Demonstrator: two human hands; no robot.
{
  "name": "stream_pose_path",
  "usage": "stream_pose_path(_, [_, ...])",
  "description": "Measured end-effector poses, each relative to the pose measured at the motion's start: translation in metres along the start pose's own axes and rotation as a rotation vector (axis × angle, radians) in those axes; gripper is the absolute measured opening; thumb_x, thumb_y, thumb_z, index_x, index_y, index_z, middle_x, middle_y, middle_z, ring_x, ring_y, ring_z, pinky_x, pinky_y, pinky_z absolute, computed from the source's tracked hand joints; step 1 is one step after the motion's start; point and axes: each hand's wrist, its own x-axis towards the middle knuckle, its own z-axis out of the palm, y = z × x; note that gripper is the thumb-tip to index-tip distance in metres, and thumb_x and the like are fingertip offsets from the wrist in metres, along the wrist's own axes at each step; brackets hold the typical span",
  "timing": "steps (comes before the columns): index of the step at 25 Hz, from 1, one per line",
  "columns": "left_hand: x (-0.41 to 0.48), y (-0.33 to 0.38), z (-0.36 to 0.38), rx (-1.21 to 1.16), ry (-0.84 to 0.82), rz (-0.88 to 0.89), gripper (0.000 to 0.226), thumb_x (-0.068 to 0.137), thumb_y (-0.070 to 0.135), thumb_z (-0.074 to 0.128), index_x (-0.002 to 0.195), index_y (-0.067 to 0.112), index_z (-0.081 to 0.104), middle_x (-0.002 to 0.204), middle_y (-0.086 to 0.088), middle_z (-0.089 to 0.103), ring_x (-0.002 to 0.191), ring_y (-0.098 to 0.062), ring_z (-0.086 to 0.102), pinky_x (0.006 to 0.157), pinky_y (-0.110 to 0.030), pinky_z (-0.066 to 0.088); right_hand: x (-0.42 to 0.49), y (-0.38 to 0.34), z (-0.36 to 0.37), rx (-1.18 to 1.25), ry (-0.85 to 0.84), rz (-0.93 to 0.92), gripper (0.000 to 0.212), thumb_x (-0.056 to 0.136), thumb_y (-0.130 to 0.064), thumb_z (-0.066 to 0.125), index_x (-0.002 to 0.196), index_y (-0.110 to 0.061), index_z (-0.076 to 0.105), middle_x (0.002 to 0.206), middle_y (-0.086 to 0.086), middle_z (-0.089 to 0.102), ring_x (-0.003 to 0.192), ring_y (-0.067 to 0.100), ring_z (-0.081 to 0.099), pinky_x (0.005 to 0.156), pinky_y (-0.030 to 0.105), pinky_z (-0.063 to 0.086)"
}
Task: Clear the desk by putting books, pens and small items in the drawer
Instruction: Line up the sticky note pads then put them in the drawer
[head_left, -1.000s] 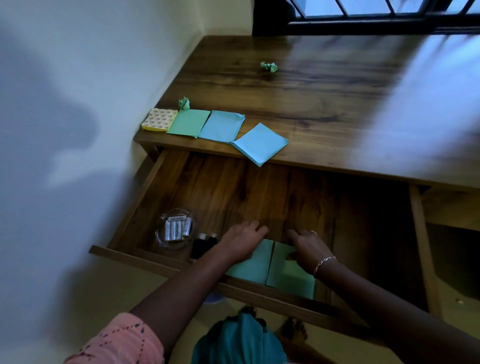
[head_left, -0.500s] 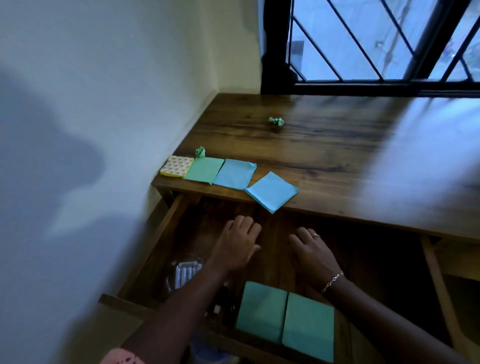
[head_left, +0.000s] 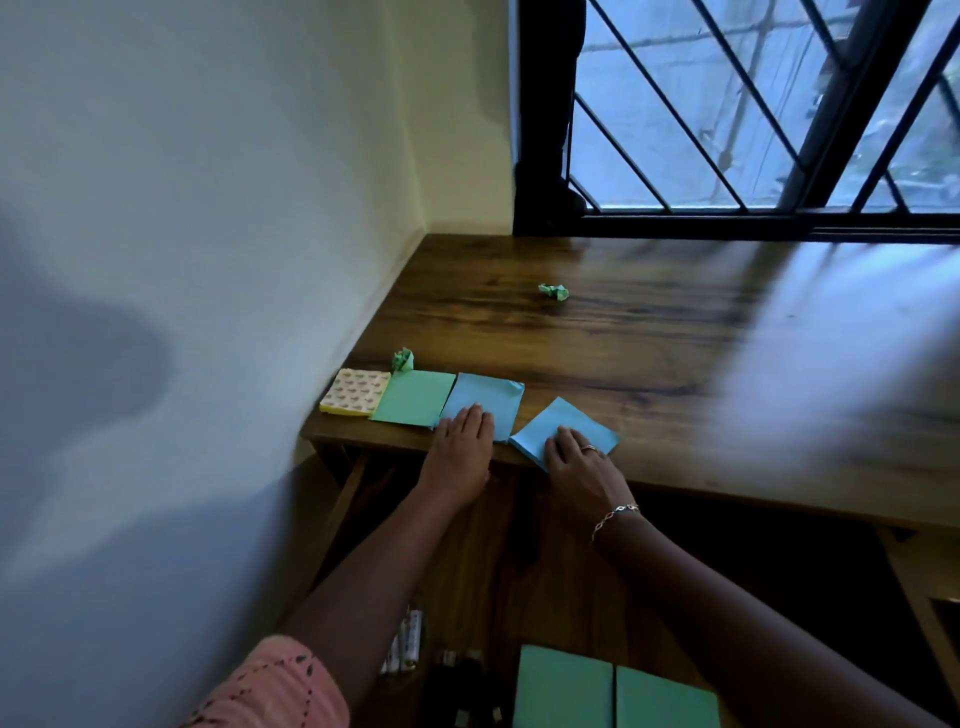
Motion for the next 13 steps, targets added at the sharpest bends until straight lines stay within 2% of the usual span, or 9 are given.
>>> stream_pose_path(1, [0.002,0.001,0.002,-0.013,0.026,0.002,0.063,0.093,0.016,0.049,0.146,0.003,0.015,0.154,-0.019,0.015,0.143,-0.030,0.015,0.115,-0.040,0.017,0.000,0.000,0.002,-0.014,0.032,-0.013,0.050,0.095,-0.018,0.042,0.136,0.008,0.031,0.144,0.029,0.028,0.135,0.039,0.030,0.105,0.046,0.035])
stream_pose_path(3, [0.001,0.003,0.003,-0.037,0.123,0.040,0.048,0.090,0.006,0.048,0.136,0.001,0.037,0.142,-0.021,0.038,0.132,-0.032,0.037,0.105,-0.039,0.035,0.002,0.006,0.006,-0.064,0.046,-0.055,0.034,0.082,-0.005,0.048,0.110,0.012,0.059,0.116,0.034,0.057,0.106,0.042,0.060,0.078,0.045,0.054])
stream_pose_path(4, [-0.001,0.004,0.003,-0.057,0.166,0.064,0.039,0.086,0.001,0.052,0.125,0.000,0.049,0.129,-0.022,0.051,0.121,-0.034,0.050,0.095,-0.040,0.045,0.001,0.009,0.006,-0.105,0.055,-0.058,0.033,0.076,-0.007,0.045,0.094,0.007,0.068,0.100,0.028,0.067,0.090,0.036,0.068,0.063,0.039,0.057])
stream_pose_path(6, [-0.007,0.004,0.001,-0.090,0.222,0.115,0.025,0.072,-0.006,0.064,0.096,0.001,0.065,0.097,-0.020,0.066,0.090,-0.033,0.066,0.069,-0.037,0.057,-0.006,0.015,0.006,-0.112,0.124,-0.094,0.040,0.071,-0.014,0.035,0.078,-0.003,0.073,0.086,0.015,0.073,0.077,0.025,0.072,0.049,0.028,0.054])
stream_pose_path(7, [-0.011,0.005,0.000,-0.100,0.247,0.125,0.020,0.070,-0.006,0.065,0.089,0.002,0.066,0.089,-0.018,0.068,0.083,-0.032,0.067,0.064,-0.036,0.057,-0.014,0.016,0.002,-0.104,0.163,-0.112,0.040,0.071,-0.015,0.034,0.077,-0.006,0.073,0.086,0.011,0.073,0.077,0.022,0.072,0.047,0.026,0.053])
stream_pose_path(8, [-0.017,0.009,-0.006,-0.142,0.224,0.115,0.018,0.075,-0.005,0.061,0.090,0.003,0.066,0.091,-0.017,0.068,0.085,-0.032,0.067,0.066,-0.037,0.057,-0.023,0.014,-0.005,-0.055,0.176,-0.118,0.038,0.075,-0.015,0.035,0.081,-0.008,0.071,0.091,0.009,0.073,0.081,0.022,0.072,0.049,0.027,0.054])
stream_pose_path(11, [-0.039,0.023,-0.026,-0.164,0.148,0.104,0.025,0.089,0.004,0.042,0.107,0.010,0.060,0.106,-0.009,0.065,0.097,-0.025,0.062,0.076,-0.035,0.049,-0.052,0.021,-0.013,0.067,0.141,-0.128,0.031,0.090,-0.014,0.041,0.118,-0.014,0.055,0.122,0.003,0.060,0.108,0.025,0.060,0.077,0.035,0.052])
stream_pose_path(13, [-0.057,0.032,-0.046,-0.147,0.128,0.112,0.031,0.090,0.008,0.042,0.116,0.015,0.057,0.113,-0.005,0.063,0.102,-0.024,0.061,0.078,-0.036,0.048,-0.076,0.026,-0.021,0.144,0.110,-0.107,0.038,0.090,-0.014,0.045,0.127,-0.021,0.048,0.130,-0.001,0.055,0.112,0.025,0.057,0.084,0.034,0.048])
